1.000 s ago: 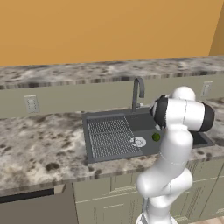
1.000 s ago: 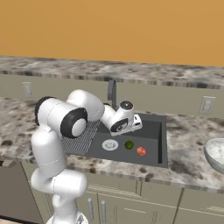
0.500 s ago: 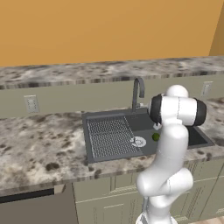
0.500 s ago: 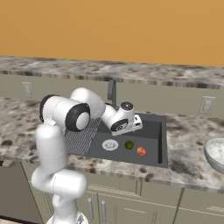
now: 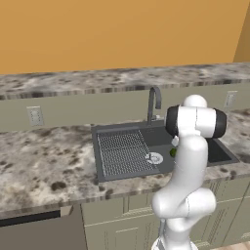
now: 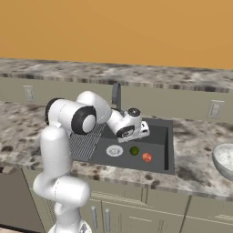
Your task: Remove the lime and peach from the sink. Then move the bowl and cup from the counter to the sink for washing.
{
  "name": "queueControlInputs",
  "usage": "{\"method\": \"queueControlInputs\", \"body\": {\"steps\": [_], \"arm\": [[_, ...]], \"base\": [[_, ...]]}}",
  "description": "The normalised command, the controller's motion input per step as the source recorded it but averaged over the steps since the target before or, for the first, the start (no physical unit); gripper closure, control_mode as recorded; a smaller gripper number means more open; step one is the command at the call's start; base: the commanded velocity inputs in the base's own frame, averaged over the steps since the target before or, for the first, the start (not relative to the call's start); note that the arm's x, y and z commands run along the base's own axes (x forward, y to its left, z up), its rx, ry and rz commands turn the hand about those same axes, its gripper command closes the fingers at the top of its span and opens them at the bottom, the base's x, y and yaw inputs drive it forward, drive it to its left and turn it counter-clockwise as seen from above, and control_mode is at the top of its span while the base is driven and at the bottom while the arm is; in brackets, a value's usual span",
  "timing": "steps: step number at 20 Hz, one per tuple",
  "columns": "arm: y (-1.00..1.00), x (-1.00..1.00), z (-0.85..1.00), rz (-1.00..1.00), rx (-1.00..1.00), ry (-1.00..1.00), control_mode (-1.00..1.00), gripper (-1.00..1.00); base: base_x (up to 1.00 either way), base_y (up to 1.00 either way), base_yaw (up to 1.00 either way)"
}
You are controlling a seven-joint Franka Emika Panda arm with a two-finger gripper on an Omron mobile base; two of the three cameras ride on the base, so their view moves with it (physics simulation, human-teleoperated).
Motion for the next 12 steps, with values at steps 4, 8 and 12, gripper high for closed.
{"method": "queueControlInputs", "body": {"steps": [4, 8, 12], "arm": [[0.0, 0.02, -0.18, -0.06, 0.0, 0.0, -1.0, -1.0], [0.0, 0.06, -0.2, -0.07, 0.0, 0.0, -1.0, -1.0], [0.0, 0.1, -0.22, -0.04, 0.0, 0.0, -1.0, -1.0]], "base": [[0.0, 0.0, 0.0], [0.0, 0.0, 0.0], [0.0, 0.0, 0.0]]}}
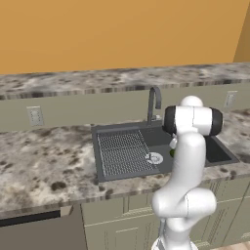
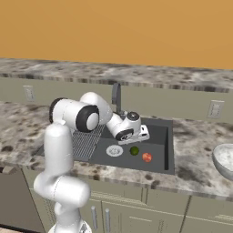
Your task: Remove the lime and peach from the sink. Then move the bowl and cup from the counter to the sink for washing.
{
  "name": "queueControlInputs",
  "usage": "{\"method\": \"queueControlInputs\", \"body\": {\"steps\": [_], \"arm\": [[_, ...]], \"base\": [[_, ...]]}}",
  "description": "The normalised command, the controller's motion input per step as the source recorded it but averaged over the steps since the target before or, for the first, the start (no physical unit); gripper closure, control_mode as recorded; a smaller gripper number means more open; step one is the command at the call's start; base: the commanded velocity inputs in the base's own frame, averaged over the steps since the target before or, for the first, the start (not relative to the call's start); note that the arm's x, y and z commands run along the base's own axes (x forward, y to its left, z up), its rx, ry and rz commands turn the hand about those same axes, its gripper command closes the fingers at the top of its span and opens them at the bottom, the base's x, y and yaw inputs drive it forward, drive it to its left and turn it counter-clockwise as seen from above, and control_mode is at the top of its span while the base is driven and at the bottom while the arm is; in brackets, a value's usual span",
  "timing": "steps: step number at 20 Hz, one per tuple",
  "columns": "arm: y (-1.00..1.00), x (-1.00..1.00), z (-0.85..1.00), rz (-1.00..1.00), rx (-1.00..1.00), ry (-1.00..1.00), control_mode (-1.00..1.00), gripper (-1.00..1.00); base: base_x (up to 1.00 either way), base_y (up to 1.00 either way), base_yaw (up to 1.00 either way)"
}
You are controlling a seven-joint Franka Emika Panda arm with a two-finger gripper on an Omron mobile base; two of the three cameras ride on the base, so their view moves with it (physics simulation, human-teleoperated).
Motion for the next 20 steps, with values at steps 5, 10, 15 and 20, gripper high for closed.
{"method": "queueControlInputs", "body": {"steps": [5, 10, 15, 20], "arm": [[0.0, 0.1, -0.22, -0.03, 0.0, 0.0, -1.0, -1.0], [-0.01, 0.17, -0.17, 0.0, 0.0, 0.0, -1.0, -1.0], [-0.02, 0.16, -0.21, 0.0, 0.0, 0.0, -1.0, -1.0], [-0.06, 0.13, -0.19, 0.0, 0.0, 0.0, -1.0, -1.0]], "base": [[0.0, 0.0, 0.0], [0.0, 0.0, 0.0], [0.0, 0.0, 0.0], [0.0, 0.0, 0.0]]}}
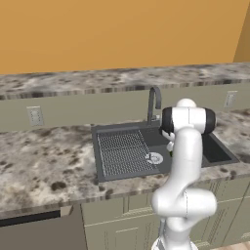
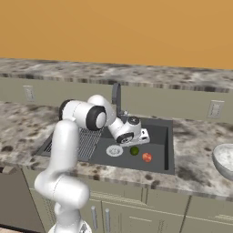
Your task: Remove the lime and peach from the sink. Then move the bowl and cup from the counter to the sink for washing.
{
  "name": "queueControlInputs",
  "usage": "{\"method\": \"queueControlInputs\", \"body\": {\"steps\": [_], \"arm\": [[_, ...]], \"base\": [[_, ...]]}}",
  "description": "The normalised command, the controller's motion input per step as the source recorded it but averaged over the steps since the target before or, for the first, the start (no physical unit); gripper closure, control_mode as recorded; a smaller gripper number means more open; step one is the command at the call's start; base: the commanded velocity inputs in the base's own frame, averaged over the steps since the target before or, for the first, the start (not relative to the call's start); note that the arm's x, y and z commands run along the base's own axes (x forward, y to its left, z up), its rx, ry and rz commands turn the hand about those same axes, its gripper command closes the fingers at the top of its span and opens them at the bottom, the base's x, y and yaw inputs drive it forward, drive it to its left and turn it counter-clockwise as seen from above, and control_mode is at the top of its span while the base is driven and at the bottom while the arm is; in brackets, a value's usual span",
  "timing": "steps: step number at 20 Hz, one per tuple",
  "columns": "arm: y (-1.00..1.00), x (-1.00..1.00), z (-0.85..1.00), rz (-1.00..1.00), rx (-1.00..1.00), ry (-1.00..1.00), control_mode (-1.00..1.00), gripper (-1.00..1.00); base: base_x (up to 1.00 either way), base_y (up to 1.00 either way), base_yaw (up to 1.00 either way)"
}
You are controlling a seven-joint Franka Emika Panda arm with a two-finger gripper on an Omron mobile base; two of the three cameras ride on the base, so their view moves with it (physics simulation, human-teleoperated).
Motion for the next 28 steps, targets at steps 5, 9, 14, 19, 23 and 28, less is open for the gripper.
{"method": "queueControlInputs", "body": {"steps": [5, 9, 14, 19, 23, 28], "arm": [[0.0, 0.13, -0.22, -0.02, 0.0, 0.01, -1.0, -1.0], [0.0, 0.08, -0.2, -0.03, 0.0, 0.01, -1.0, -1.0], [0.0, 0.06, -0.2, -0.03, 0.0, 0.01, -1.0, -1.0], [0.0, 0.06, -0.17, -0.03, 0.0, 0.0, -1.0, -1.0], [0.0, 0.09, -0.18, -0.04, 0.0, 0.0, -1.0, -1.0], [0.0, 0.11, -0.19, -0.02, 0.0, 0.0, -1.0, -1.0]], "base": [[0.0, 0.0, 0.0], [0.0, 0.0, 0.0], [0.0, 0.0, 0.0], [0.0, 0.0, 0.0], [0.0, 0.0, 0.0], [0.0, 0.0, 0.0]]}}
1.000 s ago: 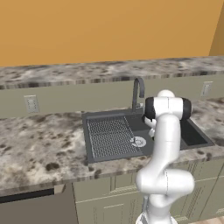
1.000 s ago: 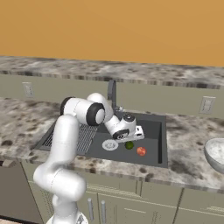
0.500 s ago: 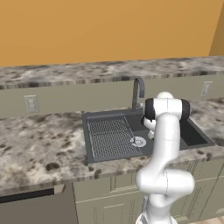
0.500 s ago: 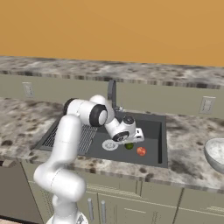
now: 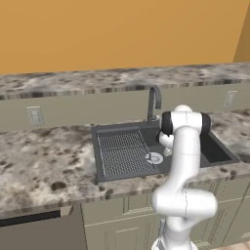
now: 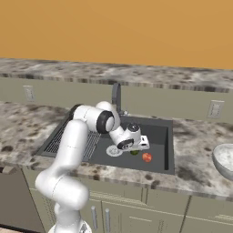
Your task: Remove the lime and peach from the sink. Then move the bowl and cup from the counter to the sink for washing.
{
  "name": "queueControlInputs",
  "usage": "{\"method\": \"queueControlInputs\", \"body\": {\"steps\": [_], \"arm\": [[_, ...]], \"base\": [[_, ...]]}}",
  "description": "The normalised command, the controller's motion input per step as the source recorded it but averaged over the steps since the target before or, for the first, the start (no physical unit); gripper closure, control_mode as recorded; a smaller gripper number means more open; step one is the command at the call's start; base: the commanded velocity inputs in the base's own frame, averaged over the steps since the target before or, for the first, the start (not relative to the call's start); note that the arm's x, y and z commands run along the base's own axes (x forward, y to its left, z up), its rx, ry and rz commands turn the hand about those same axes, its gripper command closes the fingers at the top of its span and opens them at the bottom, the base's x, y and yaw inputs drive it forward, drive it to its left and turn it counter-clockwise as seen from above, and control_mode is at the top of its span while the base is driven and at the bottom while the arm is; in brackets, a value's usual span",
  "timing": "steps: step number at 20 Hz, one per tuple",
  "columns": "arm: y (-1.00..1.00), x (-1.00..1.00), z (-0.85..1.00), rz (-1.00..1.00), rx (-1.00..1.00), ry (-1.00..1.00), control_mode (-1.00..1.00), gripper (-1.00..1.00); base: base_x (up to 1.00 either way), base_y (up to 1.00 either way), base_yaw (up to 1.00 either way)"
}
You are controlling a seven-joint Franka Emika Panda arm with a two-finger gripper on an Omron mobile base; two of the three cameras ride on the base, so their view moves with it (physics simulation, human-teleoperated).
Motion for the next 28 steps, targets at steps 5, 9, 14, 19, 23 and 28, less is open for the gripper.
{"method": "queueControlInputs", "body": {"steps": [5, 9, 14, 19, 23, 28], "arm": [[0.03, 0.12, -0.15, -0.03, 0.0, 0.0, -1.0, -1.0], [0.0, 0.05, -0.16, -0.04, 0.0, 0.0, -1.0, -1.0], [0.0, 0.06, -0.15, -0.04, 0.0, 0.0, -1.0, 1.0], [0.0, 0.0, -0.11, -0.06, 0.0, 0.04, -1.0, 1.0], [0.0, -0.17, -0.06, -0.09, 0.0, 0.02, -1.0, 1.0], [-0.04, -0.15, 0.06, -0.11, 0.0, 0.0, -1.0, 1.0]], "base": [[0.0, 0.0, 0.0], [0.0, 0.0, 0.0], [0.0, 0.0, 0.0], [0.0, 0.0, 0.0], [0.0, 0.0, 0.0], [0.0, 0.0, 0.0]]}}
